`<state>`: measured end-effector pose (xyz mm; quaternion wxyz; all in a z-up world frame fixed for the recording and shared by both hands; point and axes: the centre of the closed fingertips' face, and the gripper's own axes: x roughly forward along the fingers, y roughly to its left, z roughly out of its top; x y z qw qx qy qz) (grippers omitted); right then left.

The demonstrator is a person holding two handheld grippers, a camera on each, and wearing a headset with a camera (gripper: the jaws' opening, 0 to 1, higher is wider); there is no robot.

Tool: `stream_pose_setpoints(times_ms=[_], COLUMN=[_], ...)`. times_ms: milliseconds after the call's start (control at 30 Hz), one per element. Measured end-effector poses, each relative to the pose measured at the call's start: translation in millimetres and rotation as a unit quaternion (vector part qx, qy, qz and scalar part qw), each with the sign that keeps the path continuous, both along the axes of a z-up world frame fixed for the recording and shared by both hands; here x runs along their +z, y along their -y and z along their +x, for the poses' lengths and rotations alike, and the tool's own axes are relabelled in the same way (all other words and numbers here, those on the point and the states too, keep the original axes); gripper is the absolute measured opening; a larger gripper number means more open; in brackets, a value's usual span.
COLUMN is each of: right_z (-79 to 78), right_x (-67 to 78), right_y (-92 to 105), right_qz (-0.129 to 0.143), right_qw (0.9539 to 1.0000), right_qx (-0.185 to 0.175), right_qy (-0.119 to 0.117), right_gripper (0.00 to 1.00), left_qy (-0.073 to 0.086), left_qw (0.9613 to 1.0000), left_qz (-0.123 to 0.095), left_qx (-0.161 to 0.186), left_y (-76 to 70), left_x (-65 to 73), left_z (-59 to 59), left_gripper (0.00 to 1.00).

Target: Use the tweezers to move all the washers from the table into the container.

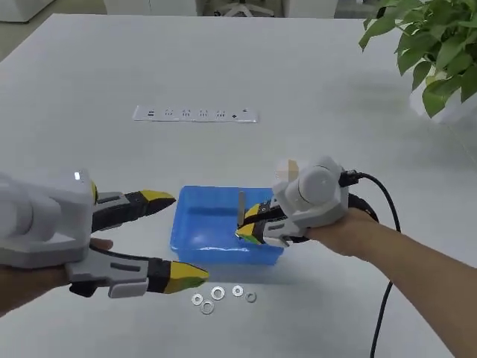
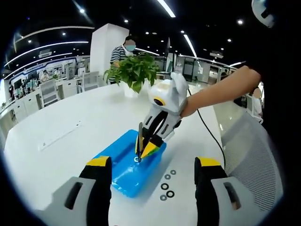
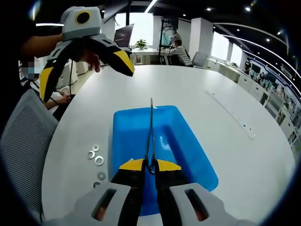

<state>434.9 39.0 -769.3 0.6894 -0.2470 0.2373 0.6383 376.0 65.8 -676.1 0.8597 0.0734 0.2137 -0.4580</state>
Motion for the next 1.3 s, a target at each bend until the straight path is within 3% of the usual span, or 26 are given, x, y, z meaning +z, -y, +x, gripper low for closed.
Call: stream_pose_setpoints(times_ms=[567, 867, 1300], right_z=[2.2, 2.1, 0.0], right_x=[-8.5, -8.5, -8.6], right_y=[1.7, 2.2, 2.3], right_qz=[0.001, 0.001, -0.004], right_qw=[0.9999, 0.9999, 0.9994], right_qx=[0.007, 0.013, 0.034], right_qy=[-0.007, -0.004, 0.011], right_gripper=[0.09, 0.09, 0.10], left_qy=[0.016, 0.022, 0.026], left_qw=[0.9976, 0.9954, 0.9911], left_qz=[0.040, 0.052, 0.050], left_qx=[-0.054, -0.078, -0.120], left_y=[24.8, 37.3, 52.5], left_x=[-14.4, -19.5, -20.9], left_z=[39.5, 56.8, 58.6], left_gripper=[0.29, 0.23, 0.13])
